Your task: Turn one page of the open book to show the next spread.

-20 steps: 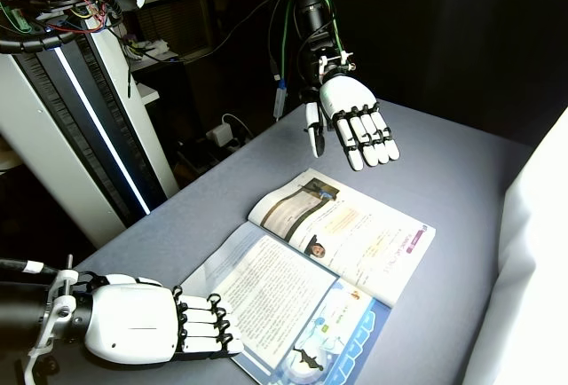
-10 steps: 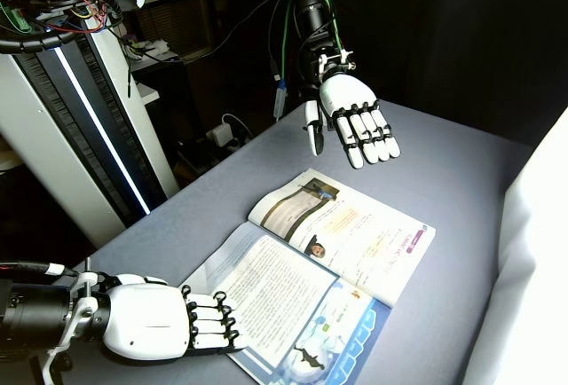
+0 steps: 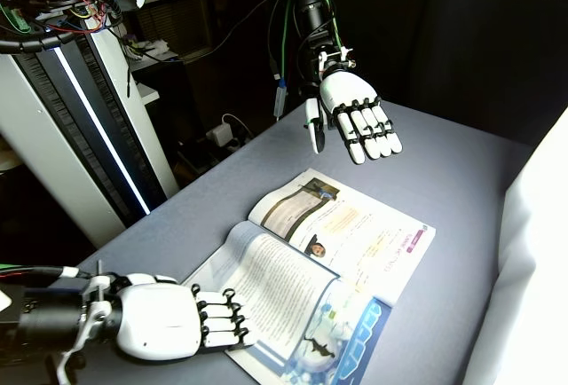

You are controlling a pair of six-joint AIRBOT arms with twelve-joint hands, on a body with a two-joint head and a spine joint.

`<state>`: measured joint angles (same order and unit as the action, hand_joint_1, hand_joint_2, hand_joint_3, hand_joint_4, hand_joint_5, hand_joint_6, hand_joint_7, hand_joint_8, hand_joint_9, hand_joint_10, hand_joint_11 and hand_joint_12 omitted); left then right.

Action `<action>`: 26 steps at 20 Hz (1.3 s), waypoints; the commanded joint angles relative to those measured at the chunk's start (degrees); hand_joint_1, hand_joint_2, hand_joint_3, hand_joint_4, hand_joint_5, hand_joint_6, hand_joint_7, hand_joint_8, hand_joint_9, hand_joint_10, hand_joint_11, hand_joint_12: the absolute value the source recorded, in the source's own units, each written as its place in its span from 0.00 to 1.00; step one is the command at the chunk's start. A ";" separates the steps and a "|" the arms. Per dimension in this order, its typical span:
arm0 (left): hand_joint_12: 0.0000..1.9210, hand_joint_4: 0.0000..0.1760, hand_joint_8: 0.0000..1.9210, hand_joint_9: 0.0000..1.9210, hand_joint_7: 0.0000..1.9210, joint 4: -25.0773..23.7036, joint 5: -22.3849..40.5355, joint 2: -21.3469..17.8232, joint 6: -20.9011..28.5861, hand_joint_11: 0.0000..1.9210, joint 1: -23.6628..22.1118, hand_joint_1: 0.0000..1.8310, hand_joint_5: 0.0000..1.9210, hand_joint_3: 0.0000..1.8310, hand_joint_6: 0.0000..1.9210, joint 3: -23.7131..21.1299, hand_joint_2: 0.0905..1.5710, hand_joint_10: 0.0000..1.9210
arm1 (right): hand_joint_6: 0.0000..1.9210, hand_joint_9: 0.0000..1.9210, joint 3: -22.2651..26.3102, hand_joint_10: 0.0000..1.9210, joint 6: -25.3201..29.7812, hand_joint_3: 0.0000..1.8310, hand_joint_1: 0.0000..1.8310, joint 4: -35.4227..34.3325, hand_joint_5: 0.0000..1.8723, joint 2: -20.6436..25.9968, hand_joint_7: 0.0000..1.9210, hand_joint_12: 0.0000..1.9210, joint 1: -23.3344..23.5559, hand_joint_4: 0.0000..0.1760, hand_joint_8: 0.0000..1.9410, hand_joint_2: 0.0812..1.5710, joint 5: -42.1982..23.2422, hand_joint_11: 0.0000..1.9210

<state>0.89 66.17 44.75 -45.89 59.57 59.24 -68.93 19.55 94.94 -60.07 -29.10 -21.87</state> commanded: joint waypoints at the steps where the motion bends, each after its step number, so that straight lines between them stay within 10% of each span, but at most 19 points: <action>1: 0.00 0.00 0.00 0.00 0.00 1.44 7.37 -0.61 -0.12 0.00 -0.22 0.16 0.03 0.00 0.00 -0.08 0.87 0.00 | 0.00 0.00 -0.21 0.00 0.16 0.00 0.00 -1.24 0.00 -0.44 0.00 0.00 0.49 0.00 0.00 0.76 -1.03 0.00; 21: 0.00 0.03 0.00 0.00 0.00 6.21 14.27 -2.06 -1.85 0.00 4.08 0.01 0.02 0.00 0.00 -1.59 0.90 0.00 | 0.00 0.00 -6.56 0.00 -20.40 0.00 0.00 -22.45 0.00 -13.12 0.00 0.00 6.16 0.00 0.00 0.76 -8.21 0.00; 26: 0.00 0.17 0.00 0.00 0.00 6.69 16.13 -2.50 -2.28 0.00 4.23 0.00 0.00 0.00 0.00 -1.83 0.87 0.00 | 0.01 0.00 -8.21 0.00 -23.96 0.00 0.00 -26.13 0.02 -17.19 0.00 0.00 7.83 0.00 0.00 0.76 -10.64 0.00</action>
<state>6.28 74.63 42.72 -48.07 63.99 57.32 -77.41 -4.60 71.50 -77.56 -21.87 -28.25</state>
